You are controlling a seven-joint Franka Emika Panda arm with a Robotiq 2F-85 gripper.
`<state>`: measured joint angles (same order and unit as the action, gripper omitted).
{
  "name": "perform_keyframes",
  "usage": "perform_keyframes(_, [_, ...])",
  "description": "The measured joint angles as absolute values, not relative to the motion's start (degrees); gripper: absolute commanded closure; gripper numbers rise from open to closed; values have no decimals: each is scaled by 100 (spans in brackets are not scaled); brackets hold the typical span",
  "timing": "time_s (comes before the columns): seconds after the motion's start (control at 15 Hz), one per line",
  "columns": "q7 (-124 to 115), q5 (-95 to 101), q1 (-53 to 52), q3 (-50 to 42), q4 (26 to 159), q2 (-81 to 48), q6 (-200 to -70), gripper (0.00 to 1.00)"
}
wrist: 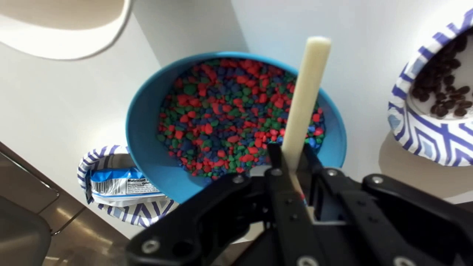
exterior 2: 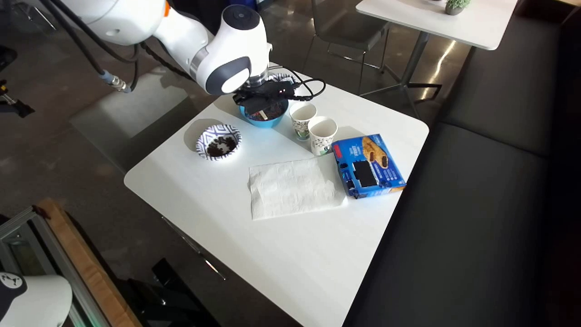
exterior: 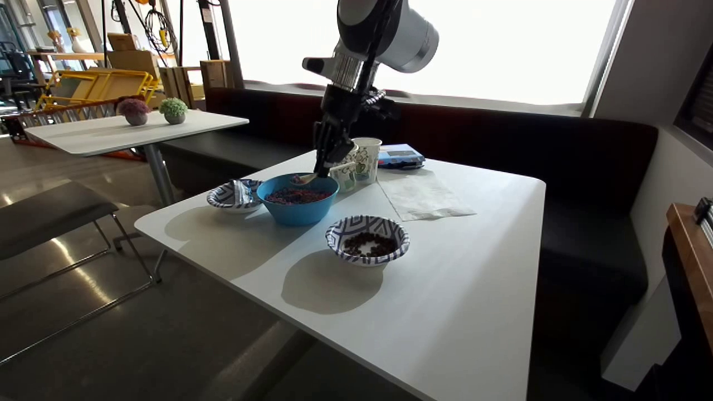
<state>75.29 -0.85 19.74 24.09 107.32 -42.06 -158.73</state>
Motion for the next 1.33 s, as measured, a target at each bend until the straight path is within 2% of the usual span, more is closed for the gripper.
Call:
perform_keyframes(0.47, [7952,-940,2595,2790,11273,-3252,-15884,96])
perform_keyframes(0.93, [8682,-1796,2875,2664,11180,-2741,-15880,96])
perform_keyframes(1.0, [8793,-1932,2894,2626,11146,-2743,-15880,85])
perform_keyframes(1.33, [9030,-2201,2951,2560,11093,-2773,-15880,85])
